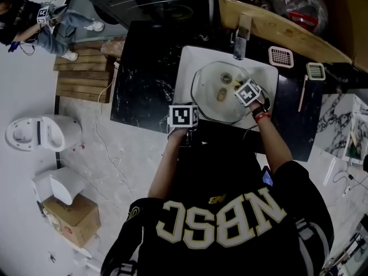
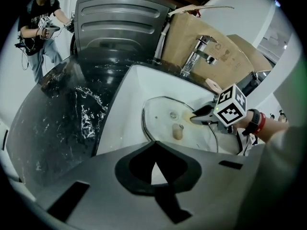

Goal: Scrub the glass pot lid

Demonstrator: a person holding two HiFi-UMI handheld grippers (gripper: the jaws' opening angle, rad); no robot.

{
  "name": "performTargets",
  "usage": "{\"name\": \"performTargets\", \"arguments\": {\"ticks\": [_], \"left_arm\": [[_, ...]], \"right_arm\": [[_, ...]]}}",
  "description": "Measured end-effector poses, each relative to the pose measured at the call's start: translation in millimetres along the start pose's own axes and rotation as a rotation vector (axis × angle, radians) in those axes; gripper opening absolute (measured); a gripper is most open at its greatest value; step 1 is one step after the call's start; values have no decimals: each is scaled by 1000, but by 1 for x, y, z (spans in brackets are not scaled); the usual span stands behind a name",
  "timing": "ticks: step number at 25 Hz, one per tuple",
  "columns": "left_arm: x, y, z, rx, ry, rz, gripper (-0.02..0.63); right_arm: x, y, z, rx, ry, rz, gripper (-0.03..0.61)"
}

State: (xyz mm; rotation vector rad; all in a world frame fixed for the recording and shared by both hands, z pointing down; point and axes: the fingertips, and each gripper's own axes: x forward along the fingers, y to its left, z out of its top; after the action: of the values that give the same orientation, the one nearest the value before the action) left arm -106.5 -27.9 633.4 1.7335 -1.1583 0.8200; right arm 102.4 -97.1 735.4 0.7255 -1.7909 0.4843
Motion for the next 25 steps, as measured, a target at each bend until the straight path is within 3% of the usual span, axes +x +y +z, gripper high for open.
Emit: {"name": "performTargets", "arguments": {"ticks": [5,9,18,25], "left_arm": [[0,0,0,-1,1,1,14],[0,-1,1,2,0,-5,14],[0,0,0,3,-2,-3,14],[1,-1,0,8,-4,-8,14]], "right_arm": [[-22,52,-26,22,95,167,107],[-36,91,-9,-29,45,244,106],[-15,124,64,-60,-112,266,112],[28,76,96,-40,-160,147,114]]}}
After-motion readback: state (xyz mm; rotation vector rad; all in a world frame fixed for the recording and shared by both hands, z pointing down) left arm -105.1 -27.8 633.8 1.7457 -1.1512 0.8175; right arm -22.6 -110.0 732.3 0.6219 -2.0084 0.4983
